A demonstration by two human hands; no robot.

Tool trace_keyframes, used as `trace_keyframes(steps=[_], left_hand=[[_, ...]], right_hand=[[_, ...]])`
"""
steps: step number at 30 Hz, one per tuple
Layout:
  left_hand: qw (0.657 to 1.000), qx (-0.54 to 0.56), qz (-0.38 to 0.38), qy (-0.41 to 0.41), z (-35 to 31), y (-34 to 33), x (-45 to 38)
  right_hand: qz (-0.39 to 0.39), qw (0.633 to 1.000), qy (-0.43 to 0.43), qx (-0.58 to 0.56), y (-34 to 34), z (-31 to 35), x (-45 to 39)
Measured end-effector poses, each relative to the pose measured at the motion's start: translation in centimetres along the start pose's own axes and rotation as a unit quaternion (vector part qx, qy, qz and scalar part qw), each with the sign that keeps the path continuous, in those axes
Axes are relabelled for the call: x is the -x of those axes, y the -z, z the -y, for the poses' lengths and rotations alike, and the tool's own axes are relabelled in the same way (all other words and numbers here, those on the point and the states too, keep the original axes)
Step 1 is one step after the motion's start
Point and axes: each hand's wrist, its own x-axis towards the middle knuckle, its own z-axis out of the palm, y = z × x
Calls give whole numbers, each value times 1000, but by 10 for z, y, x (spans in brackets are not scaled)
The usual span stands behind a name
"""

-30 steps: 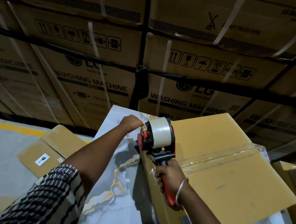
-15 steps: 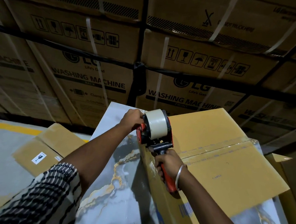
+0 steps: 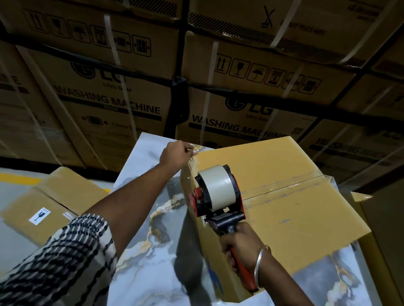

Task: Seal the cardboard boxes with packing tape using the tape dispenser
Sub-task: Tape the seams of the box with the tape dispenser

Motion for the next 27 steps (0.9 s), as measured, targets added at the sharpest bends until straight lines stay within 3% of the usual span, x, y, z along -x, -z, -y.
trace_keyframes(steps=[4,7,10,14,17,21,27], left_hand=[[991,88,-82,-52,-6,-20,21],[978,164,-61,-118,4,-49,36],[958,273,-43,-73,16,-68,44],[906,418,-61,-38,12,-79,49],[902,427,-58,-11,10,-83,43],[935,354,-36,-4,7,-83,28],[957,289,-19,-28,3,-90,-2]], right_hand=[[-5,1000,6,-1,0,-2,0],[-9,1000,4,10,1,-4,-2],[-7,1000,3,9,0,-5,-4],[-4,1000,0,-10,0,-6,-6],[-5,1000,0,-11,3,-7,-11],[-14,1000,1,-21,8,1,-21],[-22,1000,5,-5,18,20,-36]])
